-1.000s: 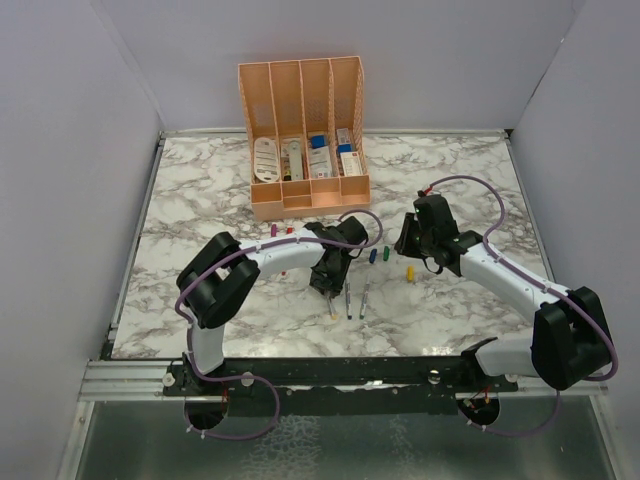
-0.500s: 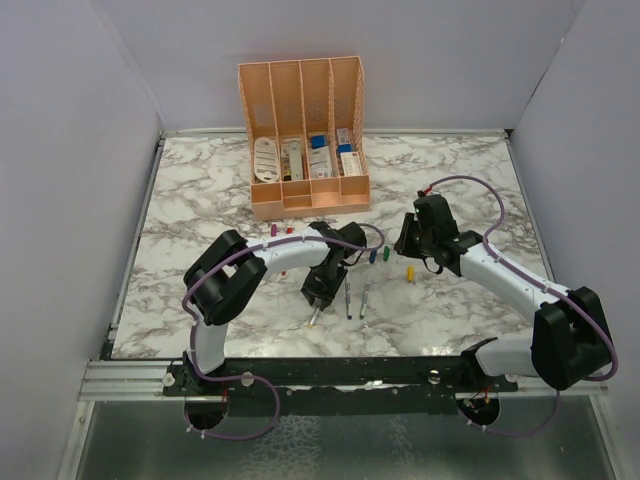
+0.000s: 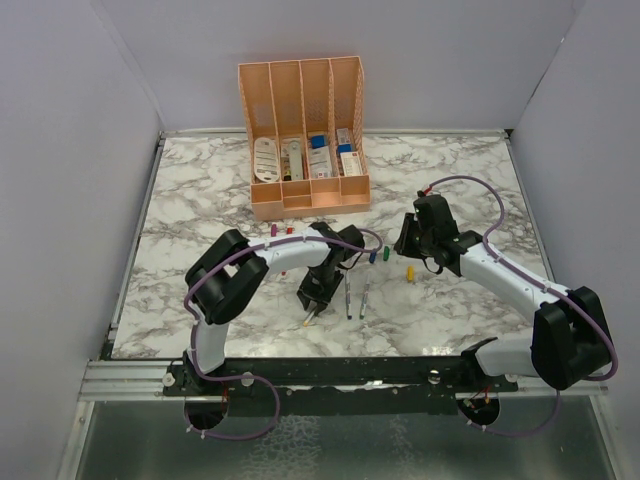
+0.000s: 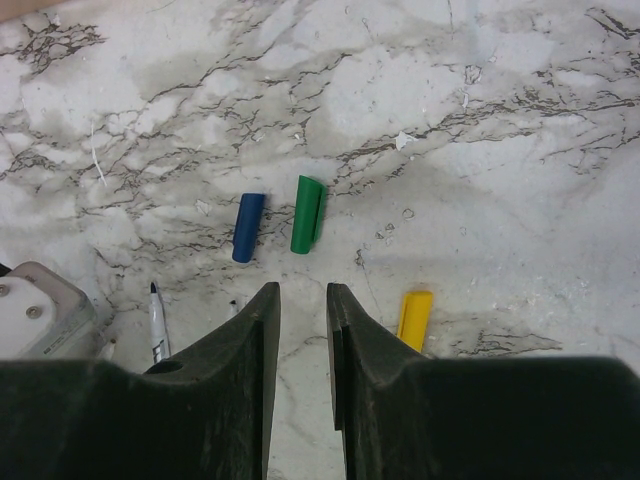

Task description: Insert the pens into the pen caps

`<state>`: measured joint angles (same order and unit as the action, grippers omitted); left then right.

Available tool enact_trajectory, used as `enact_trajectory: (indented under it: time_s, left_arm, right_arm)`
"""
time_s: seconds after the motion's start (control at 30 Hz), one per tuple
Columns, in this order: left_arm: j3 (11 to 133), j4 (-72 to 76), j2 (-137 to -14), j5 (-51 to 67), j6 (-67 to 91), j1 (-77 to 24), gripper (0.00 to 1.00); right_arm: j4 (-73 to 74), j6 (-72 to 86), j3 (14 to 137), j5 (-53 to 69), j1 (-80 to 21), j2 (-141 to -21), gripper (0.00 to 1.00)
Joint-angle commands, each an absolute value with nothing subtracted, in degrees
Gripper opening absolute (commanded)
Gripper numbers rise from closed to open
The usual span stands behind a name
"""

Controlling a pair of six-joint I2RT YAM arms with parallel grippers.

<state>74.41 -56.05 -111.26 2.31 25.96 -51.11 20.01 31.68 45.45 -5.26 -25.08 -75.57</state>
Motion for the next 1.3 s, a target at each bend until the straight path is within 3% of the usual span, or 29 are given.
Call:
enact_trajectory:
  time_s: [0.0,0.63,1.27]
  left_arm:
    - [71.3,-52.3,-112.8,0.6,26.0,-51.4,0.35]
    - [75.6,-44.9,-112.5,0.1,25.1,-51.5,0.34]
    - [69.1,-48.7,-108.9,2.4,26.7,-52.1,0.3]
  right_arm:
    - [20.6,32.2,45.7,-4.9,-25.4,-76.0,0.25]
    - [20.6,32.4,45.6,-4.7,-25.4,-75.5,0.25]
    - [20.6,32.0,46.0,-4.6,-25.4,-76.1,0.25]
